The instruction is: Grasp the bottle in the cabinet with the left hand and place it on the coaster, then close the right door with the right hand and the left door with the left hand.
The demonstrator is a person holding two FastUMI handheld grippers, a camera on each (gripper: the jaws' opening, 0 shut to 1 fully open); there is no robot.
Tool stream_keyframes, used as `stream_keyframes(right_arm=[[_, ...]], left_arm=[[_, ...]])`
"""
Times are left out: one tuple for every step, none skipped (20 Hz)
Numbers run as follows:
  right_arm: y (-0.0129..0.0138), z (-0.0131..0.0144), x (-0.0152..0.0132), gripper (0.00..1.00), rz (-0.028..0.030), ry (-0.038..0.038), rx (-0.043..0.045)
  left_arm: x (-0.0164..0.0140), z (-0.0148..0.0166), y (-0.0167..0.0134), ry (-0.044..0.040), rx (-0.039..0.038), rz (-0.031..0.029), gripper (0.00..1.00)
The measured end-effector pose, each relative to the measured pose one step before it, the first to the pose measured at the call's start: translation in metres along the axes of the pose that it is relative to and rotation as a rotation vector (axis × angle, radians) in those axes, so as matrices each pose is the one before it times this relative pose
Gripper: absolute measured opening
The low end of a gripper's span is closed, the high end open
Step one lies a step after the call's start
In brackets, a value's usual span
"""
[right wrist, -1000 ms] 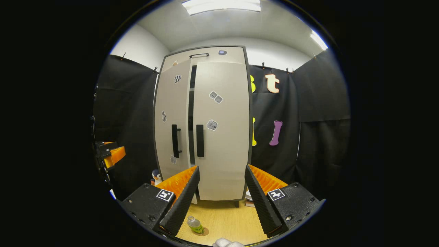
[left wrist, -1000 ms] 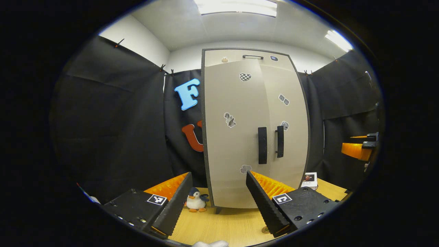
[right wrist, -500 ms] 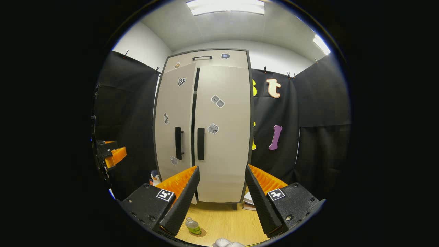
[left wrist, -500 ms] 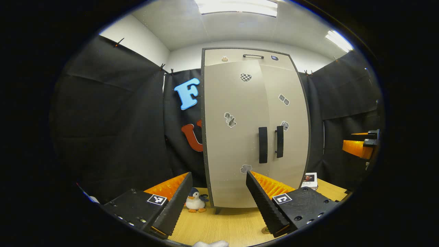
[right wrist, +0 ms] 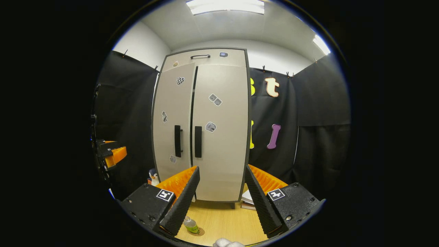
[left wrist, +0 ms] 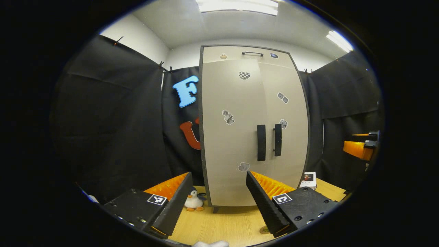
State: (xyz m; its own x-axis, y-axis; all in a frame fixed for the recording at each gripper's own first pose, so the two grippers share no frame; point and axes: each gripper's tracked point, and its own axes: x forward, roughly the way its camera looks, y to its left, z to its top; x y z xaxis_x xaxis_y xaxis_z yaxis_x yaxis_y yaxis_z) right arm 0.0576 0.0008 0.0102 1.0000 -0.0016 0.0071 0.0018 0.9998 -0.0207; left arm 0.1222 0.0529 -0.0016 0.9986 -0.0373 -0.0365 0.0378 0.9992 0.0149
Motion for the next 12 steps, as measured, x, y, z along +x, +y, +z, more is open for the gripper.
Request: stream_keyframes(right_arm=[[0.00002,-0.00066,0.00051,0.82,0.00127,0.00038,0.00243],[0.00060,-0.00085,0.00062,0.82,0.00345,0.00180,0.00370],[0.00082,0.00107,0.00034,0.82,0.00329,-0.00197,0.00207],[-0.00073,-0.00031,0.00013,0.82,-0.00112,-0.00113,-0.00186],[-0.00179,0.00042,-0.00055,0.82,-0.00390,-0.00124,-0.00300],[-0.00164,-0.00006,0.00020,0.82,-0.00427,-0.00423,0.00007],[-0.00123,0.00091,0.00020,0.82,-0.00487,-0.00366,0.00271],[-0.00094,-0.00013,0.00033,0.82,-0.00403,0.00081,0.00350],[-0.00064,0.00065,-0.00086,0.82,-0.00313,-0.00110,0.00434],[-0.00034,-0.00058,0.00022,0.82,-0.00138,0.00144,0.00152],[-0.00053,-0.00023,-0.00042,0.82,-0.00450,0.00030,-0.00034],[-0.00097,0.00017,-0.00038,0.82,-0.00473,-0.00257,-0.00117]], left_arm=[[-0.00010,0.00010,0.00055,-0.00015,0.00016,0.00215,0.96],[0.00009,-0.00124,0.00012,0.00229,0.00323,0.00310,0.96],[-0.00025,0.00058,0.00051,-0.00128,0.00273,0.00360,0.96],[-0.00039,0.00146,0.00064,-0.00195,0.00182,0.00260,0.96],[0.00076,0.00022,0.00078,-0.00172,-0.00145,0.00315,0.96],[-0.00014,-0.00049,-0.00061,-0.00167,-0.00253,0.00012,0.96],[0.00044,0.00078,-0.00005,-0.00138,-0.00219,0.00008,0.96],[0.00078,0.00019,0.00012,-0.00118,-0.00102,0.00089,0.96],[0.00040,0.00089,-0.00004,-0.00142,-0.00080,-0.00155,0.96],[-0.00018,-0.00108,-0.00127,0.00187,-0.00056,-0.00265,0.96],[0.00029,0.00022,-0.00061,-0.00195,0.00139,-0.00282,0.96],[0.00068,0.00067,-0.00063,-0.00328,0.00371,-0.00151,0.96]])
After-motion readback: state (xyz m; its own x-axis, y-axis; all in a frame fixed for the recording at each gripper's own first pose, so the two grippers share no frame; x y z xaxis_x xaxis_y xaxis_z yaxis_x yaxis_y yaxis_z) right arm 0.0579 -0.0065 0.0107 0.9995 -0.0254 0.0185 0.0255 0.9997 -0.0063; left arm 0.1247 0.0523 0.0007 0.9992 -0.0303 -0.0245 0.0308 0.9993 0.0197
